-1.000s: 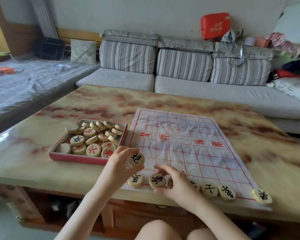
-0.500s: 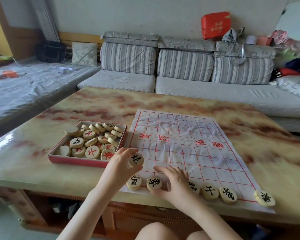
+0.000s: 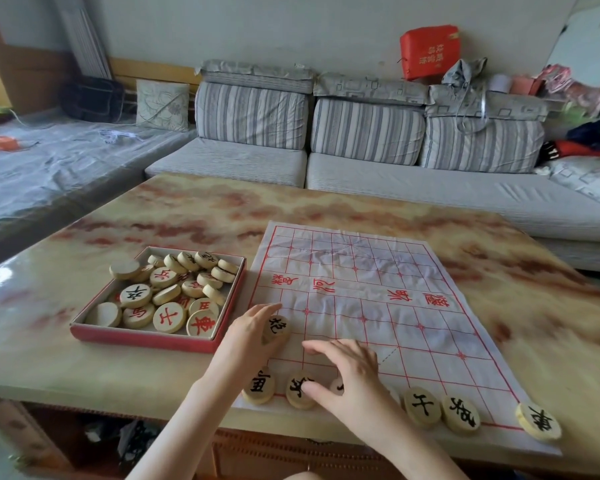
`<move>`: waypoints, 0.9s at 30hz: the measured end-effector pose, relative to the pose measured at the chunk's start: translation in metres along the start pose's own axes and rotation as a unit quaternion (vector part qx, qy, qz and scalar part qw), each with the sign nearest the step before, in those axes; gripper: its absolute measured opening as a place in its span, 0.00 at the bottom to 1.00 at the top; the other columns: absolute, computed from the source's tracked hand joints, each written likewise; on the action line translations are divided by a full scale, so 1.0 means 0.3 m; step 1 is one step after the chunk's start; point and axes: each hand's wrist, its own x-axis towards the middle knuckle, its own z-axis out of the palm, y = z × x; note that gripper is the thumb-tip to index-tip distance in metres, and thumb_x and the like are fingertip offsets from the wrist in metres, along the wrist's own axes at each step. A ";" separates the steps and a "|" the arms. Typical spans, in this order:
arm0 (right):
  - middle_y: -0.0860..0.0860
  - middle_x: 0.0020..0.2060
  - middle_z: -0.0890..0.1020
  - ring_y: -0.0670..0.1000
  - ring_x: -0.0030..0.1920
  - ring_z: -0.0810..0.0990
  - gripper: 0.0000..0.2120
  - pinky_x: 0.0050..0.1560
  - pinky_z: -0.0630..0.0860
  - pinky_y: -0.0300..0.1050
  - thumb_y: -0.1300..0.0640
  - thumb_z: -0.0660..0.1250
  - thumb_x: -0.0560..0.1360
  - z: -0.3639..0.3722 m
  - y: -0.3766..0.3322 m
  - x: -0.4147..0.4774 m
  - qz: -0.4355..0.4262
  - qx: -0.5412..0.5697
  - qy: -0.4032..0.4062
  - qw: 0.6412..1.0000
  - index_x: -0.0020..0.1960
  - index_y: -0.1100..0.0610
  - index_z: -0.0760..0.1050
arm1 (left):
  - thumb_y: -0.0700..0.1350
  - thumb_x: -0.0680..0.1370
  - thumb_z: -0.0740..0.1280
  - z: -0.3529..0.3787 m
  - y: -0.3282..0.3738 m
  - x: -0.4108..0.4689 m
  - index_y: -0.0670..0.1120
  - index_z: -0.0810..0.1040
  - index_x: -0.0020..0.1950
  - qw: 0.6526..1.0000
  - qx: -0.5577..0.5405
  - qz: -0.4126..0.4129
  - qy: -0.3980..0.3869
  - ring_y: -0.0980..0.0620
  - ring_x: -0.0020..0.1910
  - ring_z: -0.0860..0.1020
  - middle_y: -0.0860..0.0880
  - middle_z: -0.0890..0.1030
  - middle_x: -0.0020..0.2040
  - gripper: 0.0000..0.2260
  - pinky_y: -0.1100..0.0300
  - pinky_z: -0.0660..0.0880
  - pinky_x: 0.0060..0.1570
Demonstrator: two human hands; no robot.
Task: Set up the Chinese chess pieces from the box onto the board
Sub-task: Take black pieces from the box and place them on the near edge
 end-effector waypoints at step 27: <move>0.54 0.67 0.72 0.56 0.68 0.66 0.22 0.69 0.62 0.47 0.57 0.61 0.76 0.252 -0.289 0.687 -0.023 0.048 -0.010 0.999 0.70 0.54 0.66 | 0.49 0.75 0.65 -0.390 -0.437 0.012 0.49 0.72 0.66 0.965 0.143 -0.184 0.121 0.44 0.61 0.74 0.46 0.75 0.64 0.19 0.53 0.66 0.60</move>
